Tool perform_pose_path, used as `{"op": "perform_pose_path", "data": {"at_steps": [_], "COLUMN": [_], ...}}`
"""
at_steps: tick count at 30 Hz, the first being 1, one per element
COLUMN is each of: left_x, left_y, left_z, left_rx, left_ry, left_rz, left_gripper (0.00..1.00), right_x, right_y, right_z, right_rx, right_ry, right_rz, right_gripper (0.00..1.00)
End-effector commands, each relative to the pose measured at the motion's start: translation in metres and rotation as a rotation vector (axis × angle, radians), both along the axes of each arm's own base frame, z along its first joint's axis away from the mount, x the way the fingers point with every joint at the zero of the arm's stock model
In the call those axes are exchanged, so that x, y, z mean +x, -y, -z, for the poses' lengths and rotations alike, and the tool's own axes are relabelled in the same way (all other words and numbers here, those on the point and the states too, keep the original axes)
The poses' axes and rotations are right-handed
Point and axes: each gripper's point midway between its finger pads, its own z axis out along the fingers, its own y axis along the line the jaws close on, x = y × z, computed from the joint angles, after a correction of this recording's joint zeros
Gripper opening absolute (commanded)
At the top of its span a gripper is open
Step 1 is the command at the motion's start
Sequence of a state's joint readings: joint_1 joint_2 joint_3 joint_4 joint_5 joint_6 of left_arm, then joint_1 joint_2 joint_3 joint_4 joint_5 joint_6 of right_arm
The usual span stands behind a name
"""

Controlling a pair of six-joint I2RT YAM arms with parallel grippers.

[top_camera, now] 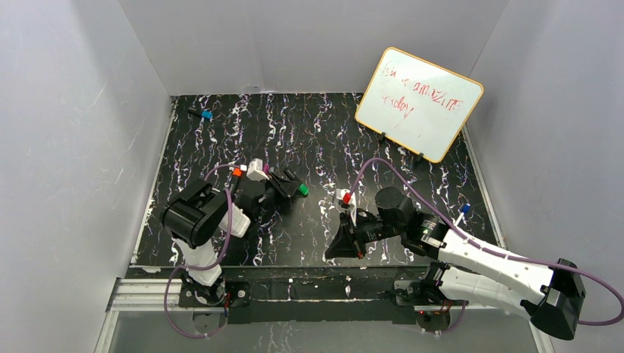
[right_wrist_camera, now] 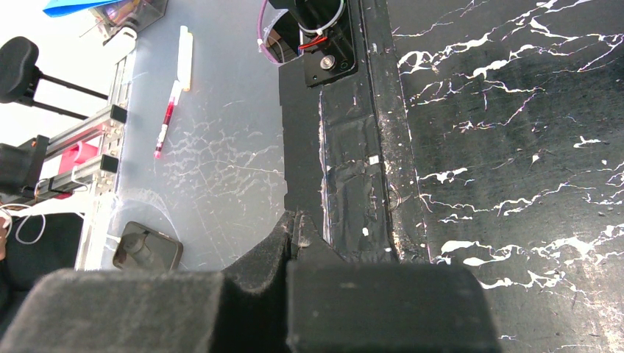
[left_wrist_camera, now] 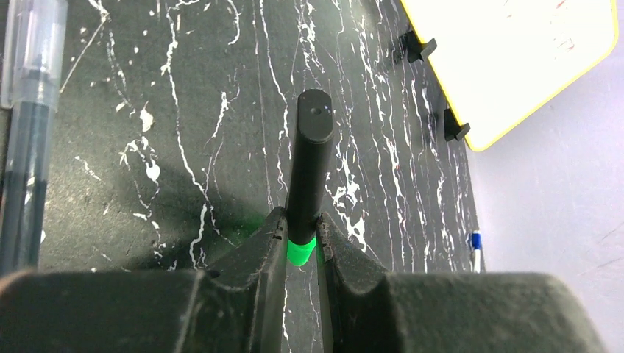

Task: Insert the pens into the pen caps
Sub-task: Place the pen at the center of the board.

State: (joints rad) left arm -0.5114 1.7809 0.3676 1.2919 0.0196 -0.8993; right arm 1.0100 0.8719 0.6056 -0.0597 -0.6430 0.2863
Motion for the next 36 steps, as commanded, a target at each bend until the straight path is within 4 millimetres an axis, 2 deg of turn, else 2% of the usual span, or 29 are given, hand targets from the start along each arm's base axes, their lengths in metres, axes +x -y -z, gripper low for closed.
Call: {"op": "perform_pose_path", "data": {"at_steps": [1,8,12,25,32,33,34,36], "left_x": [0.001,0.001,-0.003,-0.005,-0.014,-0.017,-0.021,-0.022], "left_y": [-0.003,-0.018,-0.027,-0.015,-0.017,-0.021,-0.026,-0.030], "left_z": [-0.006,0.004,0.014,0.043,0.048,0.047,0.042,0.031], "left_rx": [-0.093,-0.070,-0.047,-0.084,-0.108,-0.098,-0.065,-0.034], "left_ry": [-0.072,-0.173,-0.257,-0.407,-0.455,-0.458,-0.453,-0.427], "left_rz": [-0.050,-0.153,-0.205,-0.195,-0.195,-0.200,-0.202,-0.196], "left_gripper": [0.00,0.04,0.10,0.15,0.33,0.37,0.45,0.48], "right_x": [-0.002,-0.001,-0.001,0.002,0.003,0.003,0.003,0.003], "right_y": [0.001,0.002,0.001,0.003,0.005,0.005,0.005,0.005], "right_z": [-0.006,-0.006,-0.007,-0.011,-0.017,-0.018,-0.018,-0.019], "right_rx": [0.029,0.031,0.034,0.048,0.069,0.072,0.074,0.075], "right_ry": [0.014,0.015,0.018,0.038,0.061,0.063,0.063,0.064], "right_rz": [-0.008,-0.001,0.001,0.025,0.038,0.036,0.035,0.036], "right_gripper": [0.01,0.01,0.01,0.01,0.01,0.01,0.01,0.01]}}
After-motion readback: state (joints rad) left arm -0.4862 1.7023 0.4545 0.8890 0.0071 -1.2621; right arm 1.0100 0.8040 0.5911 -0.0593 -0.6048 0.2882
